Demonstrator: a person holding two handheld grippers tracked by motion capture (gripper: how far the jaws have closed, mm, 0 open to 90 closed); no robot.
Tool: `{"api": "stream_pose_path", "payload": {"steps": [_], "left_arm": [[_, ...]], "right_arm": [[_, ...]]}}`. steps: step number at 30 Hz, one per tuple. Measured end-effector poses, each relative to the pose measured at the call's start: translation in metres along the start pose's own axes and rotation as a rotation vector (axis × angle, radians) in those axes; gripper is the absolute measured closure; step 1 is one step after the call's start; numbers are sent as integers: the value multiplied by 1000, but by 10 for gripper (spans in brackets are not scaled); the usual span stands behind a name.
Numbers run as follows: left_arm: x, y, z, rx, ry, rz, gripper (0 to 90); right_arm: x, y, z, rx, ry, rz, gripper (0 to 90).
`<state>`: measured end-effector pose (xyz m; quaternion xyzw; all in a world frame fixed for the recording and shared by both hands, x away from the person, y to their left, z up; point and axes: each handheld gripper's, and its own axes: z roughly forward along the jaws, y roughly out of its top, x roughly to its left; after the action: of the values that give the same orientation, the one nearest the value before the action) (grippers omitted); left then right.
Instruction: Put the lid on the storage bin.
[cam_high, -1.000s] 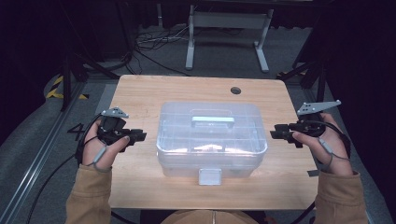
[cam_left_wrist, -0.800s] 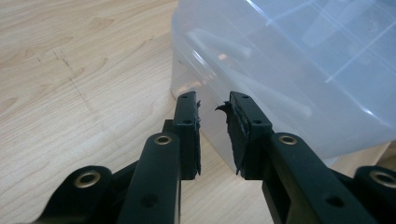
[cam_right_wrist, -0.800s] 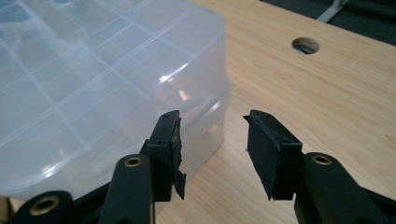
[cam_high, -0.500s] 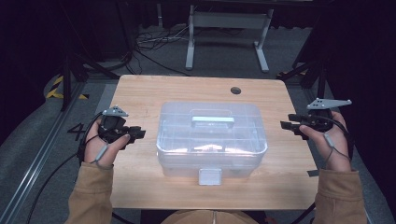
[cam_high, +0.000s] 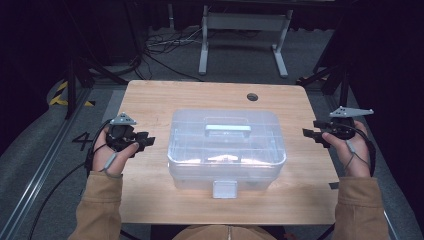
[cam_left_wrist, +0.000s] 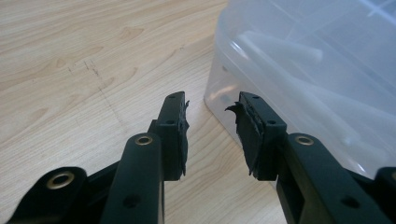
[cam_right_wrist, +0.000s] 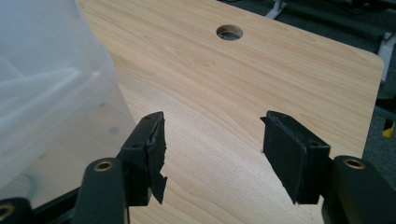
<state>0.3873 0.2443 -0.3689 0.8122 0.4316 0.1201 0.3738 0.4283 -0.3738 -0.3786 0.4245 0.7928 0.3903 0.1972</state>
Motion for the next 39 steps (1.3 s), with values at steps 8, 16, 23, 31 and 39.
{"api": "stream_pose_path", "payload": {"steps": [8, 16, 23, 31, 39], "left_arm": [[8, -5, 9, 5, 12, -33, 631], [15, -10, 18, 14, 22, -41, 619], [18, -12, 27, 28, 29, -39, 605], [21, -15, 38, 45, 31, -34, 598], [24, -19, 49, 71, 26, -24, 592]], "right_arm": [[-10, -11, 15, 16, -9, 35, 371], [-15, -20, 29, 40, -18, 43, 359], [-16, -26, 41, 61, -23, 37, 362], [-14, -31, 55, 84, -24, 28, 365], [-15, -42, 70, 109, -11, 35, 374]]}}
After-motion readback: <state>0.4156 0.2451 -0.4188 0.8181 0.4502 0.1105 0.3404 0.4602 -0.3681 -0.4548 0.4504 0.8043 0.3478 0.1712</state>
